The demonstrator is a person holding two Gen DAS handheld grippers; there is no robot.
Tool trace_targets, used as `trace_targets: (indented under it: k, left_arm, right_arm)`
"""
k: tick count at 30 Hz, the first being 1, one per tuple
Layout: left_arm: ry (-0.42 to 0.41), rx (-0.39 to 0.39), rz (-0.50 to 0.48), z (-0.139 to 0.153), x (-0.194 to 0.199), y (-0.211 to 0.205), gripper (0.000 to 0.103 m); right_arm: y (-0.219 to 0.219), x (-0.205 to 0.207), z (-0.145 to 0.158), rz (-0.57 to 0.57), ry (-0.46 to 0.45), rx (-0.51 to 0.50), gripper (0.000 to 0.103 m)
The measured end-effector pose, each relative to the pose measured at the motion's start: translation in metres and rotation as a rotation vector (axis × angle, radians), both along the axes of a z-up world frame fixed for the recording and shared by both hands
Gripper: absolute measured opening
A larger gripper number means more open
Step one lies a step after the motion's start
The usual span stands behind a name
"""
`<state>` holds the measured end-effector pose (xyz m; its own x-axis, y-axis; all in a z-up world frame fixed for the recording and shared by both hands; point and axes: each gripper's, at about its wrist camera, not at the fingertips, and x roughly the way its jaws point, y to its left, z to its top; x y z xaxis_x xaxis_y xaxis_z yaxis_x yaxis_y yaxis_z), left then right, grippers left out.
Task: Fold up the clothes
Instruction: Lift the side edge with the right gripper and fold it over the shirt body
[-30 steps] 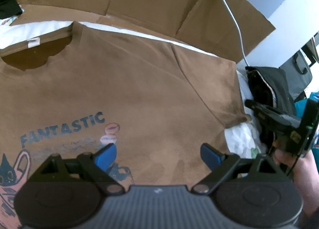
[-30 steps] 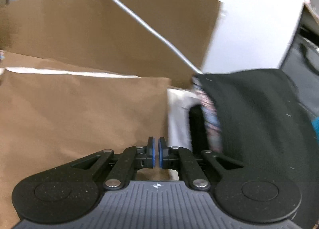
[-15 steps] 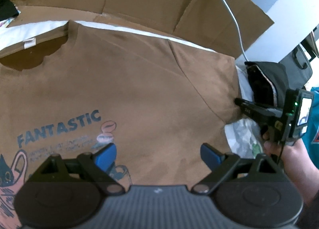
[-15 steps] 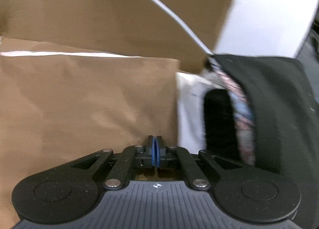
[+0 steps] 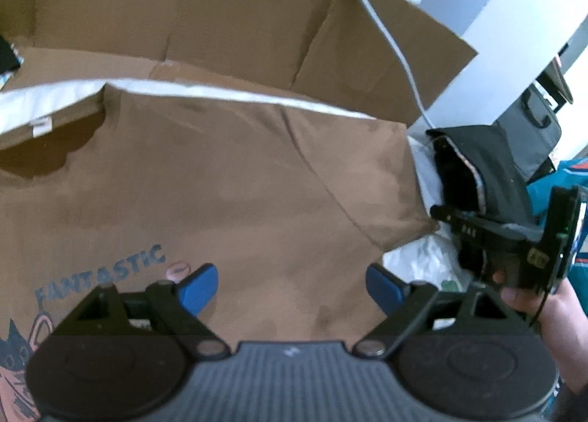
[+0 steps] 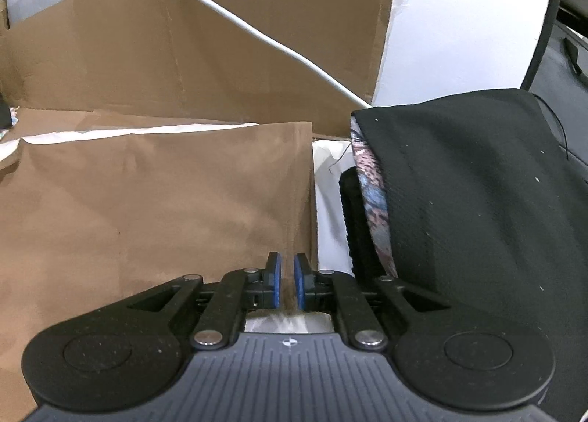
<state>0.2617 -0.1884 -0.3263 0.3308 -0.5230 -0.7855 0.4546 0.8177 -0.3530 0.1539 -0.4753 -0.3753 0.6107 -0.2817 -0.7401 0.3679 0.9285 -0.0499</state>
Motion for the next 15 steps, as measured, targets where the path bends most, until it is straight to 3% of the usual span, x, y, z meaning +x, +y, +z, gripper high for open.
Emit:
trace_targets:
  k: [3,8,12,15]
  left_arm:
    - [-0.024,0.010,-0.020,0.005,-0.003,-0.005,0.087]
    - [-0.064,0.012,-0.030,0.011,0.001,-0.015,0.086]
    - [-0.075,0.013,-0.042,0.007,0.006,-0.025,0.086]
    - [-0.075,0.016,-0.077,-0.001,0.009,-0.036,0.076]
  right_arm:
    - [0.001,-0.005,0.004,0.002,-0.004,0.012,0.034]
    - [0.004,-0.014,0.011,0.009,-0.012,0.043,0.035]
    - [0.002,-0.023,0.007,-0.016,-0.012,0.113,0.043]
    - [0.003,-0.031,0.002,-0.027,-0.017,0.148,0.043]
